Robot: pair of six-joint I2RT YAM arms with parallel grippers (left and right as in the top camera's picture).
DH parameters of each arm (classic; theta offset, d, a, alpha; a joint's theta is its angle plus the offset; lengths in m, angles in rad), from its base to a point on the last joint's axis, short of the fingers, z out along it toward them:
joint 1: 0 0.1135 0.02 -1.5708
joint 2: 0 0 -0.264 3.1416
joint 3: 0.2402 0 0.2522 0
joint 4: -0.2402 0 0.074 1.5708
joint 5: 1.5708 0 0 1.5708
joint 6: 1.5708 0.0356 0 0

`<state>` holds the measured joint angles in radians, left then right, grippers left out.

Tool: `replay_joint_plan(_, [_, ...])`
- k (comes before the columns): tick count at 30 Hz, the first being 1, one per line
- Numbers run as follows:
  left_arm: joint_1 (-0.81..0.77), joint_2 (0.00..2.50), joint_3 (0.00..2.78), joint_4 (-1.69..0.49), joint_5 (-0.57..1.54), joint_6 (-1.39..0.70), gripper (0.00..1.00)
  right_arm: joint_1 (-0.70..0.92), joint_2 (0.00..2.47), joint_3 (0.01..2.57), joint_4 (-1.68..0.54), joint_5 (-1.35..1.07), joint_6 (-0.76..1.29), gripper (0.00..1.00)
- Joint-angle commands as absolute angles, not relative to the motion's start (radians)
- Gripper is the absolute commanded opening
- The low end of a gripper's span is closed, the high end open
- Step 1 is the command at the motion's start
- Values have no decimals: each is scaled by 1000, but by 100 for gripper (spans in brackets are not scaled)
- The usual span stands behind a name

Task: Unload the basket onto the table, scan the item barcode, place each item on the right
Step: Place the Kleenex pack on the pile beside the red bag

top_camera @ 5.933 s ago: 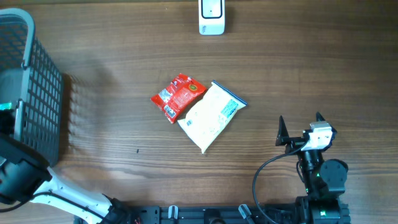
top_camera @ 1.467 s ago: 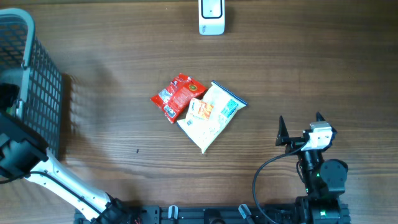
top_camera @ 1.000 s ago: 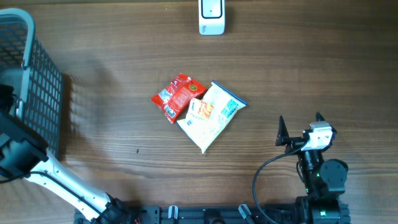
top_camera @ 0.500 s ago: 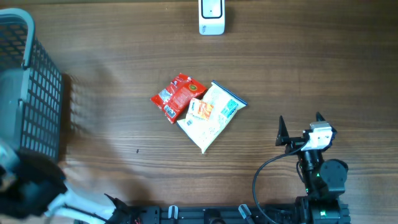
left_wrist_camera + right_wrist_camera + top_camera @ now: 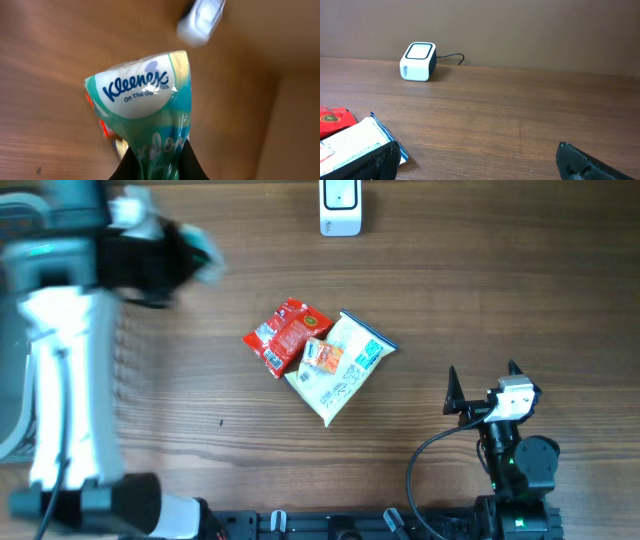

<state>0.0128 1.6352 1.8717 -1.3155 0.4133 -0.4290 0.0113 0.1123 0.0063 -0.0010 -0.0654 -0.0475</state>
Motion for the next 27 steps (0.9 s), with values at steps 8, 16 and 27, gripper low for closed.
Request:
replay_joint_plan(8, [-466,1930,1588,-1110,136,-506,75,8,109,6,1,-51,-50,100])
replay_joint_plan(16, [-392,1889,1695,-1199,137,-505,100,8,109,6,1,-51,-50,100])
replay_joint_plan(27, [-194,1492,1882,-1576,133,-458,100,8,109,6,1,-51,-50,100])
